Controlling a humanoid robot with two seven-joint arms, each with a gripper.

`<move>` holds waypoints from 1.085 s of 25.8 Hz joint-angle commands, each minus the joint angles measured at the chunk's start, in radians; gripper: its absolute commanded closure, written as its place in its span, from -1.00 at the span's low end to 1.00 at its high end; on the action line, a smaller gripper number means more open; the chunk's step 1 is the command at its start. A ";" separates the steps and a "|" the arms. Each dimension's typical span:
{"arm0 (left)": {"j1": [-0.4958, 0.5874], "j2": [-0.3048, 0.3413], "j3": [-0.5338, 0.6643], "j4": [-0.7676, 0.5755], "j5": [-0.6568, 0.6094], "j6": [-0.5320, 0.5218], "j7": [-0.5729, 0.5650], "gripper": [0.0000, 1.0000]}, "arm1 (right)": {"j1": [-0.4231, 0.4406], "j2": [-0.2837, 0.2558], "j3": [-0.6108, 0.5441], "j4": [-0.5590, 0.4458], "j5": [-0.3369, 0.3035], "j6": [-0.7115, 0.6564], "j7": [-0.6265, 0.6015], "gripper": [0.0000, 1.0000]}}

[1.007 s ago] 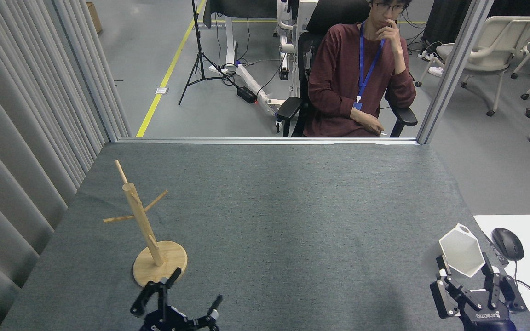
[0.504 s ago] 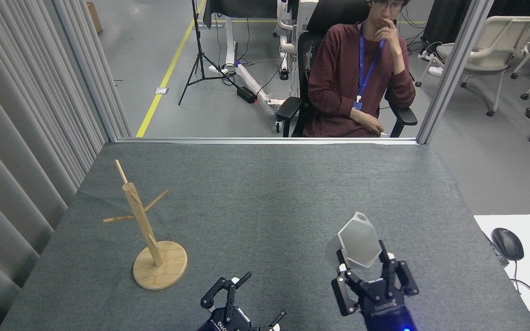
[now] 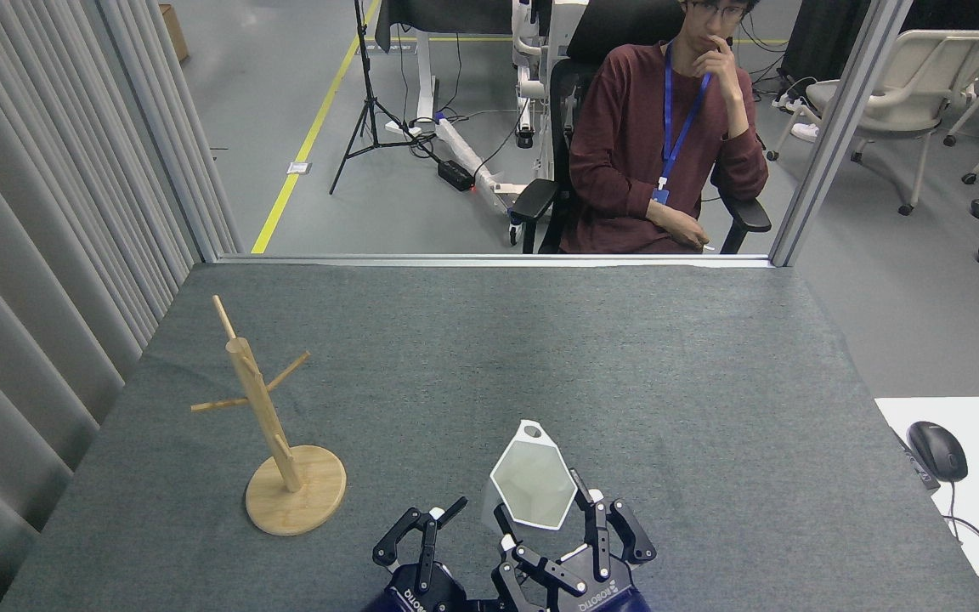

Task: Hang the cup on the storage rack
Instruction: 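Grasp the white hexagonal cup with the right gripper, then bring the cup toward the left gripper and grasp it with left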

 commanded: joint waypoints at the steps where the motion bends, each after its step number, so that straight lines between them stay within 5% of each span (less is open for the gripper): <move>1: 0.000 0.001 0.000 -0.002 0.002 0.001 0.002 -1.00 | 0.008 -0.003 0.029 0.001 0.006 0.012 -0.006 -0.11; 28: -0.005 -0.004 0.003 -0.005 0.005 0.000 0.025 -1.00 | 0.028 -0.011 0.141 0.027 0.061 0.038 -0.007 -0.12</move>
